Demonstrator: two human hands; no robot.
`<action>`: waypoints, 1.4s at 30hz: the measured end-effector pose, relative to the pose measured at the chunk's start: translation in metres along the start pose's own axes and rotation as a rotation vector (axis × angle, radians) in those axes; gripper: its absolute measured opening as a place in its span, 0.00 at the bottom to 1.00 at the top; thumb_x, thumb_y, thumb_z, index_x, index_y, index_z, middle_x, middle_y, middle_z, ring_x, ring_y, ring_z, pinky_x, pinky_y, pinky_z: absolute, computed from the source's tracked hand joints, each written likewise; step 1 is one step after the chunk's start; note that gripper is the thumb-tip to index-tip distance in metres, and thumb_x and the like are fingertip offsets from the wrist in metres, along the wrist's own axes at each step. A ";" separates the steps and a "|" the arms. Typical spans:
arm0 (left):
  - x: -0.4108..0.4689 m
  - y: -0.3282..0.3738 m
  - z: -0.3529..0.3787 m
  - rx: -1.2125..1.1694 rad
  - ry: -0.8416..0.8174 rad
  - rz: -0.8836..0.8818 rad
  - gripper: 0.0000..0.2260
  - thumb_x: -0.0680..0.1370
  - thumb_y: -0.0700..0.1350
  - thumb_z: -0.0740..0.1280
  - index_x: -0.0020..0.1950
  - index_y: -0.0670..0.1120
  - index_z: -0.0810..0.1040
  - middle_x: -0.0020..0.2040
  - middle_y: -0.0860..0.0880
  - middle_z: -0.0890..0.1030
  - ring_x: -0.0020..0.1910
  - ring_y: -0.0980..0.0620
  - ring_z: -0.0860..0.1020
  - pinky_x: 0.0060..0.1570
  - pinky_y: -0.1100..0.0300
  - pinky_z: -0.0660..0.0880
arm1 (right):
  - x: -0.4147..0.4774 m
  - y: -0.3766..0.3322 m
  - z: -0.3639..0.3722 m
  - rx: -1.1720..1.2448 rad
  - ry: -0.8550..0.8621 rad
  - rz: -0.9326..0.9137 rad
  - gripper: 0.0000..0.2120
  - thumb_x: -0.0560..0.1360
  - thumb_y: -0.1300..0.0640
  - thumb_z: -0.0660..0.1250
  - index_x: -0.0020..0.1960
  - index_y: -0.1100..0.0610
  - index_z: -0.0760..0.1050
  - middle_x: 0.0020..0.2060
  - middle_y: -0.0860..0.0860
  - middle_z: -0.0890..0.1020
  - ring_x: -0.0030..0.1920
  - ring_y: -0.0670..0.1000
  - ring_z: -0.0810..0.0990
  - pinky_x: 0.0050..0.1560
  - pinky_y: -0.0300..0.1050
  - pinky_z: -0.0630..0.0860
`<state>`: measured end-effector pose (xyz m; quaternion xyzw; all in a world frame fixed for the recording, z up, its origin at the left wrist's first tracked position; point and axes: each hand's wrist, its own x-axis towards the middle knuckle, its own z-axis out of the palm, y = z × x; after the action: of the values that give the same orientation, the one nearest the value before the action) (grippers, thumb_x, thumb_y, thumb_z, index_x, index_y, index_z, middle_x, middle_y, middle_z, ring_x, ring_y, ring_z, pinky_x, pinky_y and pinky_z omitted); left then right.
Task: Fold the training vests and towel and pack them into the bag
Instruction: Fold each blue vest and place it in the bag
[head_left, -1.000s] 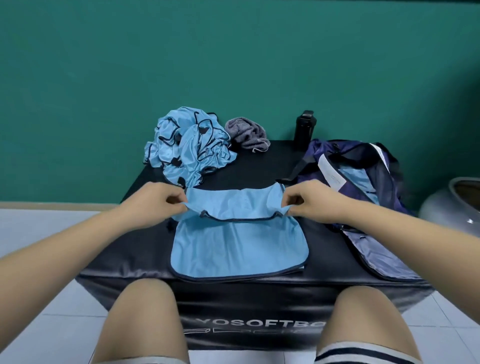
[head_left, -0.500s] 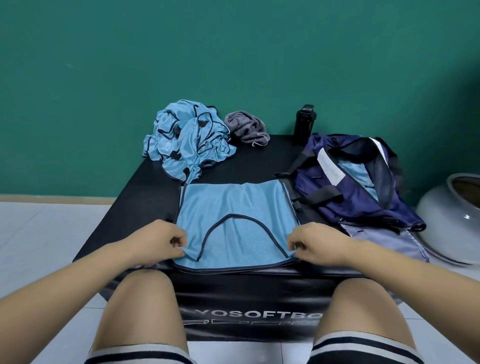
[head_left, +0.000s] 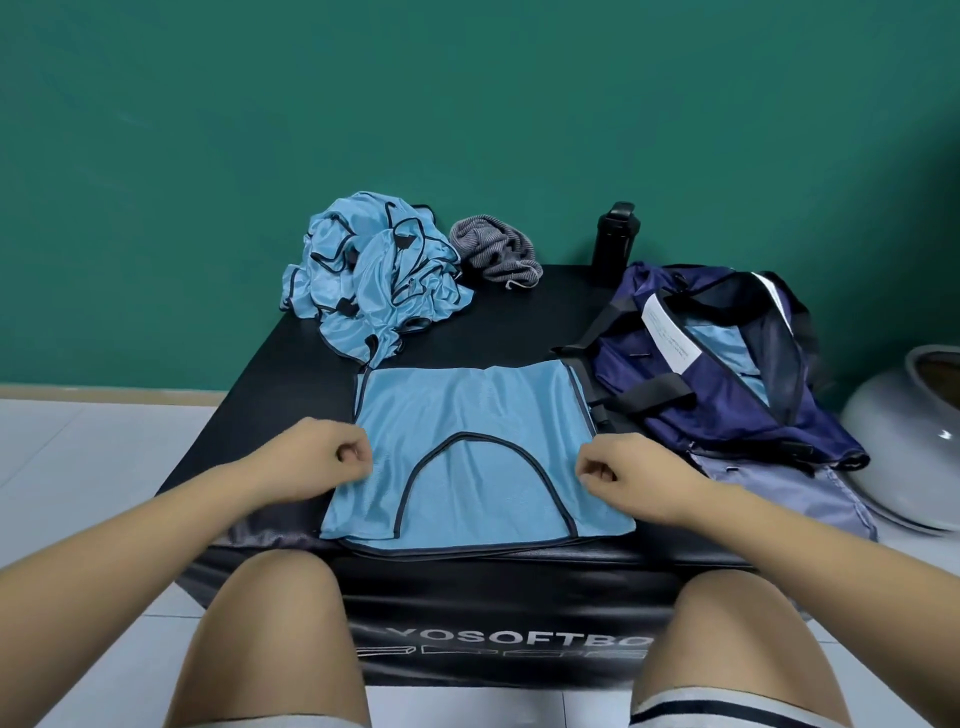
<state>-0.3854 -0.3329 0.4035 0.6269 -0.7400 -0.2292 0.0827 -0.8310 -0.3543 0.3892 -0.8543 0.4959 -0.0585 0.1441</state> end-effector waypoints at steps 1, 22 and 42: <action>0.008 -0.003 -0.001 -0.018 0.061 -0.018 0.03 0.77 0.48 0.73 0.44 0.56 0.84 0.39 0.58 0.84 0.36 0.60 0.79 0.46 0.54 0.81 | 0.004 0.001 0.003 -0.014 0.047 0.023 0.03 0.76 0.53 0.65 0.44 0.48 0.77 0.41 0.43 0.78 0.43 0.46 0.78 0.48 0.51 0.79; 0.127 -0.043 -0.007 -0.026 0.262 -0.182 0.02 0.77 0.45 0.74 0.49 0.52 0.84 0.48 0.55 0.83 0.49 0.53 0.81 0.45 0.61 0.71 | 0.076 0.018 0.021 0.396 0.209 0.580 0.18 0.76 0.53 0.74 0.39 0.55 0.65 0.31 0.48 0.70 0.30 0.48 0.67 0.30 0.43 0.65; 0.048 -0.063 -0.026 -0.031 0.238 -0.396 0.13 0.72 0.48 0.74 0.32 0.44 0.79 0.29 0.52 0.81 0.29 0.53 0.75 0.31 0.60 0.69 | 0.242 0.011 -0.019 -0.045 0.207 0.445 0.04 0.80 0.57 0.63 0.48 0.57 0.69 0.48 0.56 0.79 0.46 0.61 0.78 0.43 0.50 0.73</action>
<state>-0.3279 -0.3923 0.3906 0.7813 -0.5839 -0.1766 0.1322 -0.7235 -0.5725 0.3938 -0.7164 0.6852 -0.1017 0.0828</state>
